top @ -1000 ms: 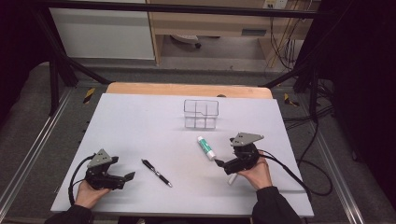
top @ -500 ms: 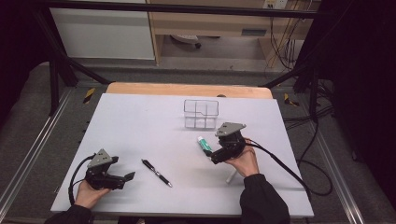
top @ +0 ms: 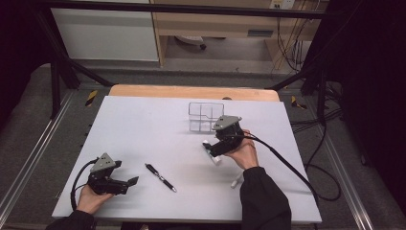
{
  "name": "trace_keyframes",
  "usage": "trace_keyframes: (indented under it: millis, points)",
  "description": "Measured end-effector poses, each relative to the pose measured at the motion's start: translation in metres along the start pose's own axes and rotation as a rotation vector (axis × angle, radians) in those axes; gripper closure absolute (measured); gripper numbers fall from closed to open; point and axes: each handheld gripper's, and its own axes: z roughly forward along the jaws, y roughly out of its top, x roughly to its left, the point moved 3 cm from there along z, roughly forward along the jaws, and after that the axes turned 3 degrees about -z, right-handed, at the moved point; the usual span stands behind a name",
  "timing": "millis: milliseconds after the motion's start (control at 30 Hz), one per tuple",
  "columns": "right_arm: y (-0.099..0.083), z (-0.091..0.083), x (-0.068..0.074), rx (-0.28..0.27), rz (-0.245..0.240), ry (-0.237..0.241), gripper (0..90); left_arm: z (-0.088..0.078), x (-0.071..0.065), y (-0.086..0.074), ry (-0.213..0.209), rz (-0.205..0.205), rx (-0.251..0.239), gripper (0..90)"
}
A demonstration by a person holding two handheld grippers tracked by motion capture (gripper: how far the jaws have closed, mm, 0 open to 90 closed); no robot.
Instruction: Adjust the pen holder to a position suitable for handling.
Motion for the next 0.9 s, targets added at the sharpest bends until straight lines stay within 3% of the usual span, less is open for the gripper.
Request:
trace_keyframes:
  millis: [367,533,900]
  points:
    - [0.016,0.024,-0.016,0.026,-0.078,-0.022,16.7,0.000,0.000,0.000,0.001,-0.002,0.001,4.4]
    - [0.020,0.032,-0.022,0.032,-0.089,-0.031,21.1,0.000,0.000,0.000,0.001,-0.001,0.000,4.6]
    - [0.022,0.058,-0.035,0.060,-0.144,-0.051,39.0,0.000,0.001,0.000,0.000,0.000,0.000,4.7]
